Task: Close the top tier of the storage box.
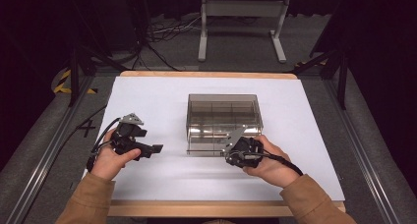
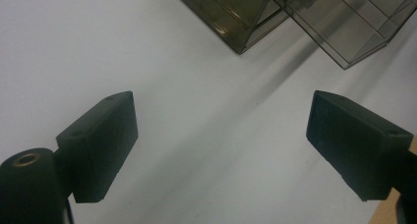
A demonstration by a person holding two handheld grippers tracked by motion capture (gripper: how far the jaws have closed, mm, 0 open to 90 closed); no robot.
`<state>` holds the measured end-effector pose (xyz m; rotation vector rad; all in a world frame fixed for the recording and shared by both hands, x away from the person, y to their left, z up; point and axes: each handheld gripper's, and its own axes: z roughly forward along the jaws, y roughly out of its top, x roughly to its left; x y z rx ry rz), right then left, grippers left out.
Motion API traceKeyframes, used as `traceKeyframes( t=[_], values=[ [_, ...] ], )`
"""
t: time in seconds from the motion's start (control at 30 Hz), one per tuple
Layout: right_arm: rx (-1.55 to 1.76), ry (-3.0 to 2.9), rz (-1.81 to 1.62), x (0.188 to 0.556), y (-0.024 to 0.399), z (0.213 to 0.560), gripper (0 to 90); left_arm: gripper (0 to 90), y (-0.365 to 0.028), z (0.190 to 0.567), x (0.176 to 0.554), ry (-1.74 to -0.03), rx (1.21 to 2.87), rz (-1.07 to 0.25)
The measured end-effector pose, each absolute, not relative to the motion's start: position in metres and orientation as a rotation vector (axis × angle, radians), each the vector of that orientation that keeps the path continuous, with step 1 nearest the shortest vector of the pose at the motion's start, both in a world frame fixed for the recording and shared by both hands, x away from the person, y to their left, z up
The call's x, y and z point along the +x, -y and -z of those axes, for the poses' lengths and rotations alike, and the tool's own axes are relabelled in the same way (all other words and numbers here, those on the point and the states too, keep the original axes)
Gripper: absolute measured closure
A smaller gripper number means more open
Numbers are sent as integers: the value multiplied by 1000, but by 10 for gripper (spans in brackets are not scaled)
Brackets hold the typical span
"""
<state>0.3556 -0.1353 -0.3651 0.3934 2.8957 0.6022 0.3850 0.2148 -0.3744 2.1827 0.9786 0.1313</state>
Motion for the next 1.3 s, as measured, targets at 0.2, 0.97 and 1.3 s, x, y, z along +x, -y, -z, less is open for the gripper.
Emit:
traceKeyframes(
  t=[0.2, 0.97, 1.3],
  values=[
    [413, -2878, -606, 362, 136, 363, 900, 126, -215, 374, 385, -978, 2185, -132],
    [526, -2798, -699, 384, 143, 358, 900, 126, -216, 375, 384, -985, 2184, -135],
    [565, -2752, -749, 392, 146, 358, 900, 126, -220, 376, 379, -996, 2182, -140]
  ],
)
